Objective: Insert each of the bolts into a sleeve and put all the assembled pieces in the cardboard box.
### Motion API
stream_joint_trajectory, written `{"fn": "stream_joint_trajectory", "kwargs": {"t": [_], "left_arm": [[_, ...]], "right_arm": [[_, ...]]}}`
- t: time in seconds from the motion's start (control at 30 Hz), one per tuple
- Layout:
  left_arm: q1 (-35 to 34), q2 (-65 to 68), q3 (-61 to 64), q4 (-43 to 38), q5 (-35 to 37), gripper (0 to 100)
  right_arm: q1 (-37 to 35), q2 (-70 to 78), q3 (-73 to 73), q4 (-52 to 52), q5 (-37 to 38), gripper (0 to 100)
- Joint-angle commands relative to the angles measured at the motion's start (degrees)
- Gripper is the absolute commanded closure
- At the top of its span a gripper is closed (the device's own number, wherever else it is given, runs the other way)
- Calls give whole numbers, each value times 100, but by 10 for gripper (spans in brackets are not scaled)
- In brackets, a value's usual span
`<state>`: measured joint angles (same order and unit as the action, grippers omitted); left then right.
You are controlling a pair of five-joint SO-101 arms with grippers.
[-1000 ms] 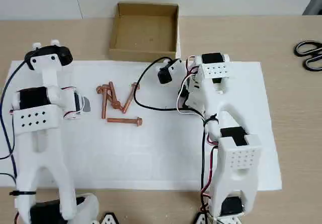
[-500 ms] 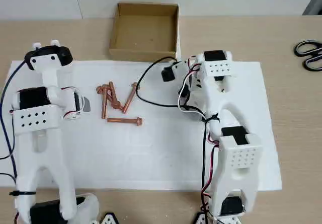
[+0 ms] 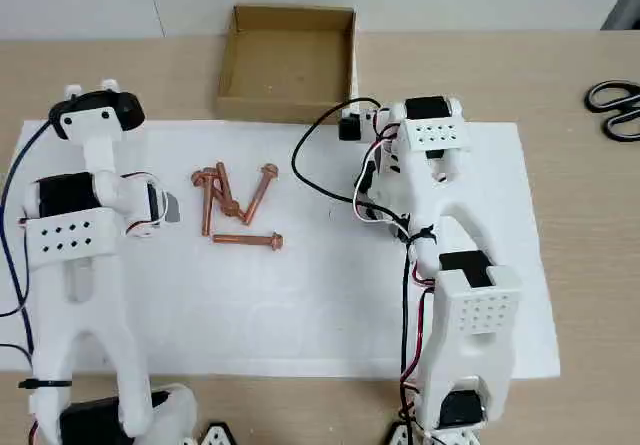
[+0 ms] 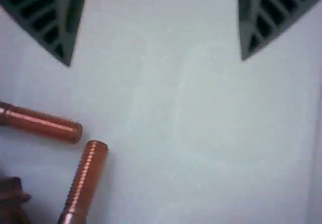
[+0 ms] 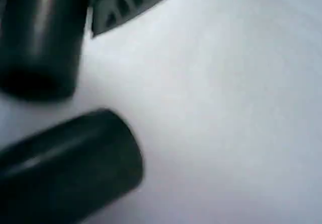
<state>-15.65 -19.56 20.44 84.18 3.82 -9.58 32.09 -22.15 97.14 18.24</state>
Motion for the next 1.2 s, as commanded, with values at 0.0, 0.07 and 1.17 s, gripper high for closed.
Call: {"fn": "stream_joint_trajectory", "kwargs": {"t": [0.0, 0.07, 1.17], "left_arm": [[0, -35, -207, -88, 26, 797], [0, -35, -207, -88, 26, 797], [0, -26, -66, -123, 0, 797]], "right_arm": [[22, 75, -202, 110, -167, 873], [-22, 180, -202, 110, -167, 872], [-286, 919, -229, -189, 79, 986]]}}
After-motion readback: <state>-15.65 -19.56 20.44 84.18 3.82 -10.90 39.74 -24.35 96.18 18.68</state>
